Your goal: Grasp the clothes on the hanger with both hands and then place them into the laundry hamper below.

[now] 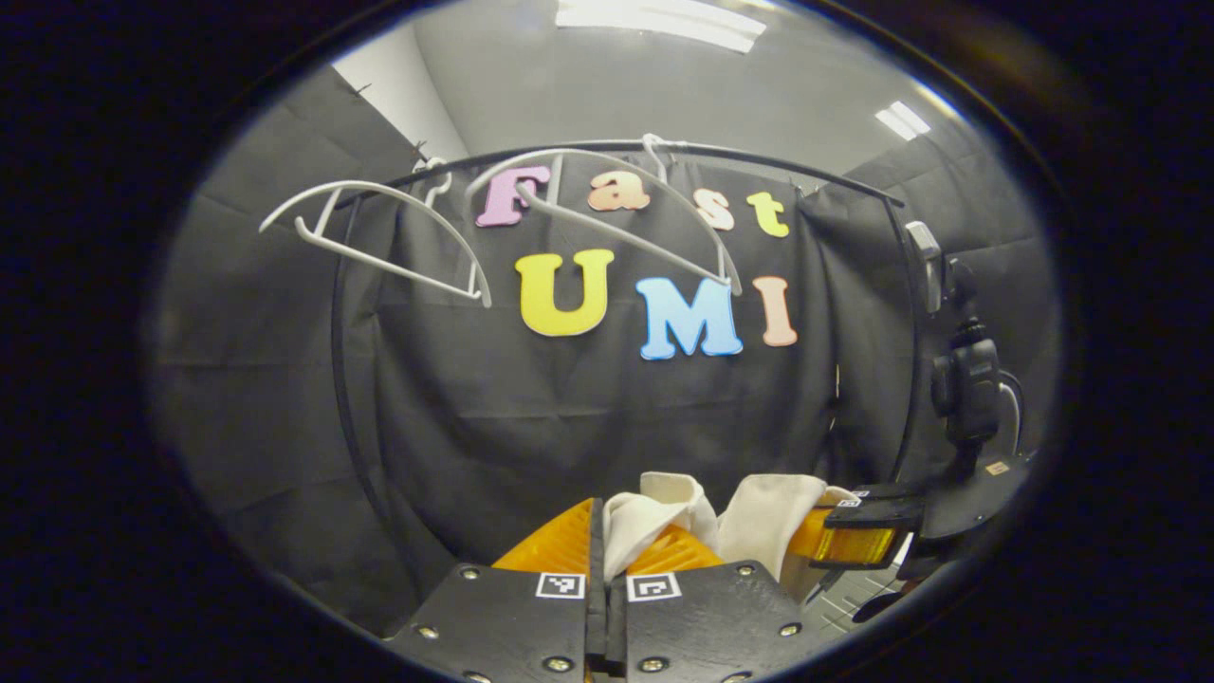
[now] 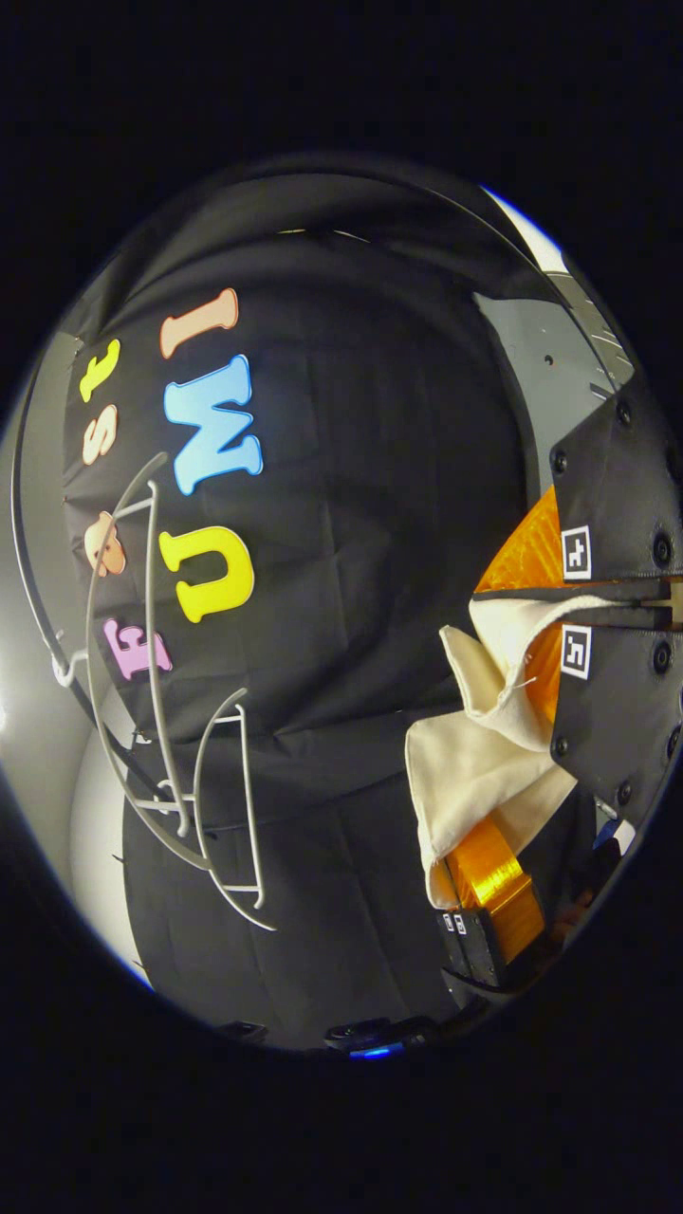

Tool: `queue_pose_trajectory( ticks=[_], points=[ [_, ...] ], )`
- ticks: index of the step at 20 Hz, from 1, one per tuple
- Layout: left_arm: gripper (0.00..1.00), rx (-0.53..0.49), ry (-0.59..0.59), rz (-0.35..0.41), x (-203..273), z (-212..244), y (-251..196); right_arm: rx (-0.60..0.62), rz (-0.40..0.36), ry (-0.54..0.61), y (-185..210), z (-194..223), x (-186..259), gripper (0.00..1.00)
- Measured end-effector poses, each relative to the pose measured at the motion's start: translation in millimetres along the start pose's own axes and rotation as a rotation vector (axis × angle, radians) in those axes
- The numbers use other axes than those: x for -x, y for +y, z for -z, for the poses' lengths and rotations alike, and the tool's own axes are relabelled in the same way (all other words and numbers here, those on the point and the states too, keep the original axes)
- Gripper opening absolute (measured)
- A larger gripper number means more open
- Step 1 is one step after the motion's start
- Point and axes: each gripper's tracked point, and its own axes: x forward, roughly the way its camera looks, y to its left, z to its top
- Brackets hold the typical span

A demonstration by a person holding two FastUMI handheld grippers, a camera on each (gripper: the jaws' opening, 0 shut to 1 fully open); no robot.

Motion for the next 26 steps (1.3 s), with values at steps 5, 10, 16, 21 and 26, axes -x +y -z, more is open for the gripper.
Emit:
queue_pose_trajectory(
  ticks=[5, 10, 16, 21, 26],
  points=[
    [0.01, 0.005, 0.11, -0.031, -7.7, 65.7, 13.0, 0.03, 0.052, 0.065, -13.0, 50.4, -10.6, 0.04],
    [0.01, -0.017, 0.225, -0.063, -10.9, 139.9, 30.8, 0.029, 0.123, 0.166, -37.5, 114.0, -14.8, 0.07],
    [0.01, -0.006, 0.401, -0.085, -2.9, 219.5, 33.4, 0.005, 0.189, 0.322, -63.1, 184.1, -17.2, 0.04],
    [0.02, -0.016, 0.543, -0.111, 5.6, 284.3, 41.0, -0.03, 0.24, 0.431, -79.5, 228.6, -22.9, 0.04],
    [0.02, 0.031, 0.66, -0.098, 19.3, 319.2, 38.2, -0.046, 0.313, 0.527, -93.2, 257.7, -3.4, 0.1]
  ],
)
